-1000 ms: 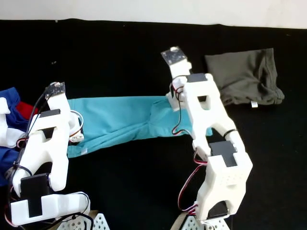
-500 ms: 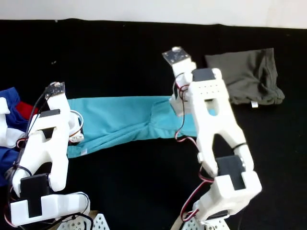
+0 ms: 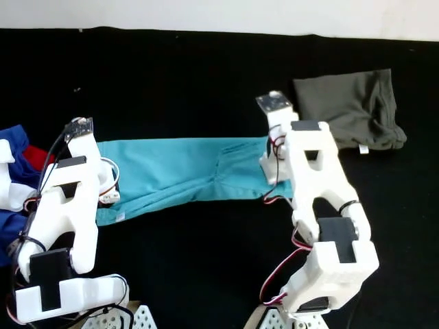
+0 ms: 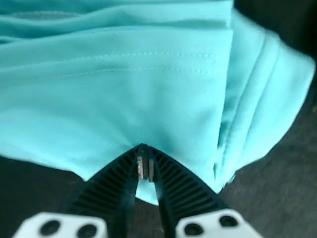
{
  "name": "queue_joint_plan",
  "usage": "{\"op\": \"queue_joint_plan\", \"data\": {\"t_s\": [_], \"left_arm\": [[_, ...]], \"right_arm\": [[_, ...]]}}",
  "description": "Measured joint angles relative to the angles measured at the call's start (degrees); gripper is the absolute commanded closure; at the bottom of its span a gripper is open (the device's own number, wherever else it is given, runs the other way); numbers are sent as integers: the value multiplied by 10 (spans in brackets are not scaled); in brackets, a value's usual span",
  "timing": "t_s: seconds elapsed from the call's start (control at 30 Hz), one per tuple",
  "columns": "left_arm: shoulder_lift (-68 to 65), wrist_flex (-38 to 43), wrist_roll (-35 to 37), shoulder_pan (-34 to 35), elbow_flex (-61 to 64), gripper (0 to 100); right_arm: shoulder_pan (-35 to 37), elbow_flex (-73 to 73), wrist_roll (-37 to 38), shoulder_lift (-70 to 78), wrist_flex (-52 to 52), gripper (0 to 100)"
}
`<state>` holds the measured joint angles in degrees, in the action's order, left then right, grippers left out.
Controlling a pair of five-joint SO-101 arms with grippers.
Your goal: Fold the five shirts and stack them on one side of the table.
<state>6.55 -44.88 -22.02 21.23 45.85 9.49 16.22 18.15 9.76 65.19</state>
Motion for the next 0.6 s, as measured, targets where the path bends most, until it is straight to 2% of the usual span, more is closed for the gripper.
{"op": "queue_joint_plan", "data": {"t_s": [0.4,0.53,0.6], "left_arm": [[203,-97,2,4,2,979],[239,-108,13,13,2,835],[220,-109,31,26,-4,782]], "right_arm": [[-2,3,0,-157,63,967],[-2,3,0,-223,108,854],[-2,3,0,-251,137,848]]}}
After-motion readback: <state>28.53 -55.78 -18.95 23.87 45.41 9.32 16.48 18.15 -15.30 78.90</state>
